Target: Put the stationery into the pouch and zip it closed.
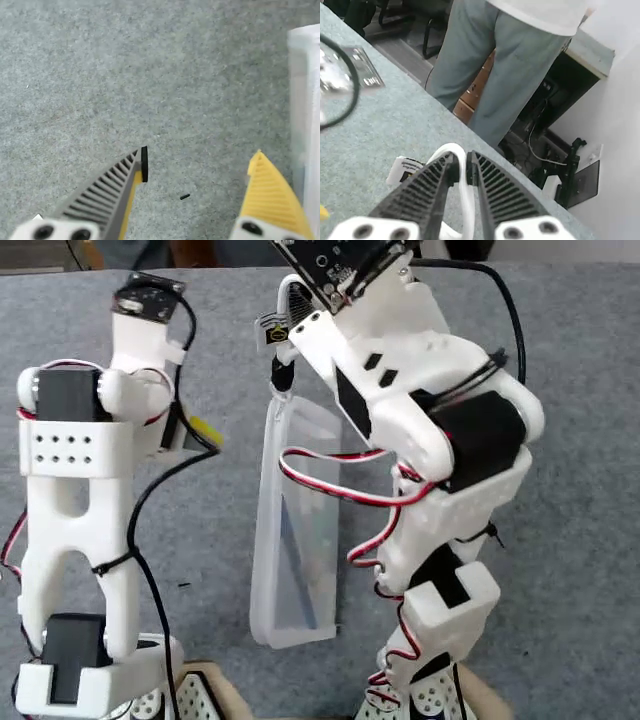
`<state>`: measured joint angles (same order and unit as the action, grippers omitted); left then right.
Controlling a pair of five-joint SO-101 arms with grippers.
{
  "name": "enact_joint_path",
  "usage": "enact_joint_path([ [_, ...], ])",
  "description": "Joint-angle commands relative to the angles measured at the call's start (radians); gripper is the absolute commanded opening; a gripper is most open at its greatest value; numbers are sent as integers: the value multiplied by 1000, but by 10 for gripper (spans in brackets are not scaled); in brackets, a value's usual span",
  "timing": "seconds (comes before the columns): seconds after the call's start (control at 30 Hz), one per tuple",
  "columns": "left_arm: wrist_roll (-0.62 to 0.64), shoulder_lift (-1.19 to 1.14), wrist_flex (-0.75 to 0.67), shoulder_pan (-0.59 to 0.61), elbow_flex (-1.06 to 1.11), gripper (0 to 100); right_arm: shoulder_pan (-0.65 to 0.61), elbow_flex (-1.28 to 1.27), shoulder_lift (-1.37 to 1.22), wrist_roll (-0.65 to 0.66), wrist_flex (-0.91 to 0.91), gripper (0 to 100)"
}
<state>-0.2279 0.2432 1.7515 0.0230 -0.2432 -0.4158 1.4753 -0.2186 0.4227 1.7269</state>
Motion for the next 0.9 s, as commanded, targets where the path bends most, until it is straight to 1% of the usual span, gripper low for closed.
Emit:
enact_joint_path([
  [0.0, 60, 58, -8, -68, -56, 338, -18, -1, 61, 11, -31, 12],
  [0.2, 137, 94, -61, -176, -47, 338, -18, -1, 93, 11, -29, 12],
  [0.33, 189, 94, -112, -193, -38, 338, -14, -1, 105, 11, -25, 12],
  [0.57, 287, 104, -296, -200, 182, 338, -12, -1, 117, 12, -23, 12],
  [0.73, 305, 106, -308, -285, 219, 338, -12, -2, 111, 15, -23, 12],
  [0.87, 322, 121, -305, -325, 189, 338, -11, -2, 111, 74, -23, 12],
])
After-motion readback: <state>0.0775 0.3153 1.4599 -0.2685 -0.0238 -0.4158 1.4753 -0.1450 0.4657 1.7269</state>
